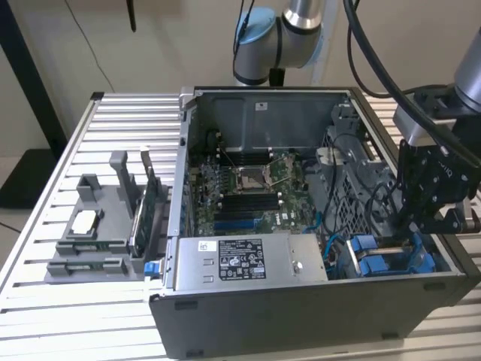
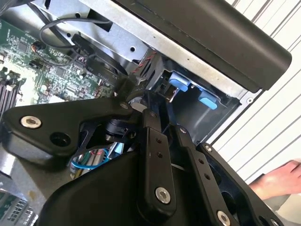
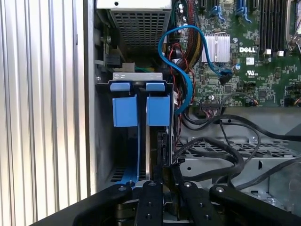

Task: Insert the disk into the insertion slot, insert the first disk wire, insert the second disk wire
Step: 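Insert the first disk wire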

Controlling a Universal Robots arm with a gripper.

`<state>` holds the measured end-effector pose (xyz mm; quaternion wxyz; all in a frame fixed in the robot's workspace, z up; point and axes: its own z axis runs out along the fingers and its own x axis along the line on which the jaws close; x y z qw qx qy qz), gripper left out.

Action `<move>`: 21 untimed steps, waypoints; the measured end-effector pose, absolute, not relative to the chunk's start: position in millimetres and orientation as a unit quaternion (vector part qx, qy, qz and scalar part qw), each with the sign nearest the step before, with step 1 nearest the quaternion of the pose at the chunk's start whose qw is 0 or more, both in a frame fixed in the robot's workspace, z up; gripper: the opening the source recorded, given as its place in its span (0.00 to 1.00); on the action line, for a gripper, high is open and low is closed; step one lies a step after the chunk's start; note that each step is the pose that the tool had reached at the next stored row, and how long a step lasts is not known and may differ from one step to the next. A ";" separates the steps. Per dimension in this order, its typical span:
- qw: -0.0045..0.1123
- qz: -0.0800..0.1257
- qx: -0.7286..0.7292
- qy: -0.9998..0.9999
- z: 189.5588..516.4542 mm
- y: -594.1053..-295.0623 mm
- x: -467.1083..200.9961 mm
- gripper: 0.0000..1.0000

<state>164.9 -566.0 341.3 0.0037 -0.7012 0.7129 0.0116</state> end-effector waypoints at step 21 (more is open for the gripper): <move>0.005 0.011 -0.701 0.713 342.0 -566.0 165.0 0.19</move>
